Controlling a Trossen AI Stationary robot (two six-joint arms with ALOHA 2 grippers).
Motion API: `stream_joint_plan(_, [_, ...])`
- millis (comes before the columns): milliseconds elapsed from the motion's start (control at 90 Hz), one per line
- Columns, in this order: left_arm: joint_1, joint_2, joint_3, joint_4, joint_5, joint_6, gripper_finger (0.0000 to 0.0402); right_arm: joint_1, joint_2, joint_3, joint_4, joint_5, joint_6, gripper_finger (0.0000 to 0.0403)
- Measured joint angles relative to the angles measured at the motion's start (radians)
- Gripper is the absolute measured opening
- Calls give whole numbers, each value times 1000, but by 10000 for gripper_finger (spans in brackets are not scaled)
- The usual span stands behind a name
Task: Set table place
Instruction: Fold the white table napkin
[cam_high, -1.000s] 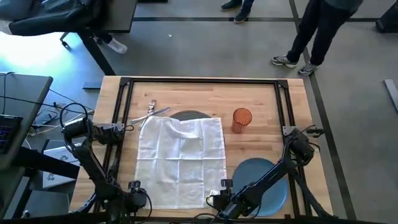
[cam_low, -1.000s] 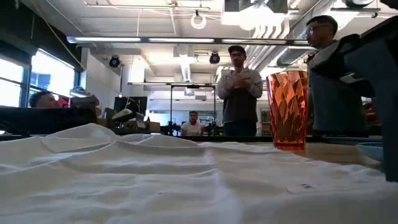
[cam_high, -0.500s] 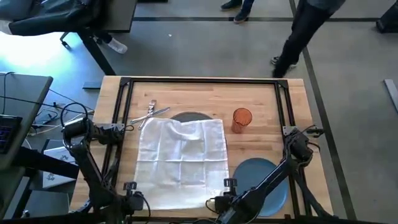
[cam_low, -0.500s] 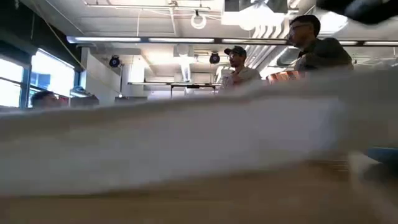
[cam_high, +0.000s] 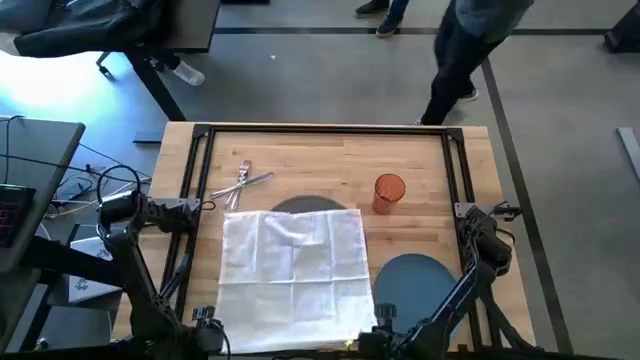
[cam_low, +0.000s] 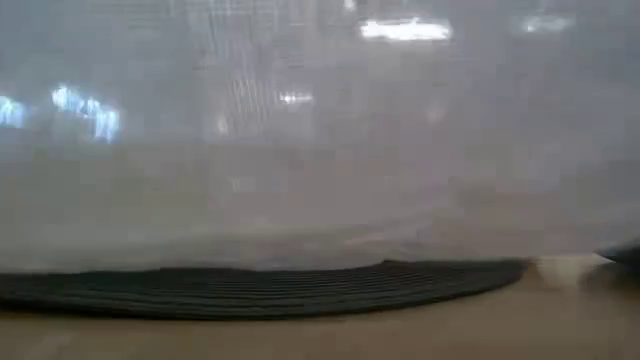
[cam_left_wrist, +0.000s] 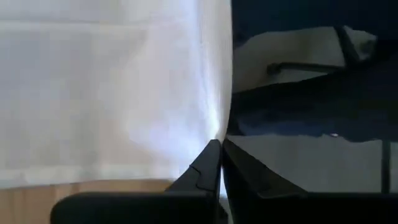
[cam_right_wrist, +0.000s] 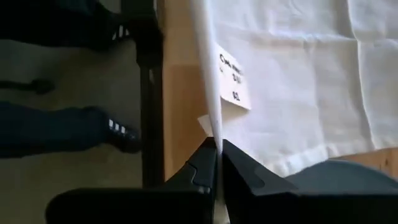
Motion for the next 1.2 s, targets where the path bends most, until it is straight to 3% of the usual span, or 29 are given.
stream_joint_plan(278, [5,-1,23,-12,-21,1,0,-6,-1,1,10,44,-8,0])
stream_joint_plan(478, [8,-15,96,-280,-94,-49,0,-60,-13,1,-56,103,35,0])
stream_joint_plan(733, [54,-84,96,-609,-187,-116,0,-177,-53,2,-233,157,25,0])
stream_joint_plan(1200, [214,-357,-244,-630,-223,-106,0,-418,-55,-32,-328,202,-59,0])
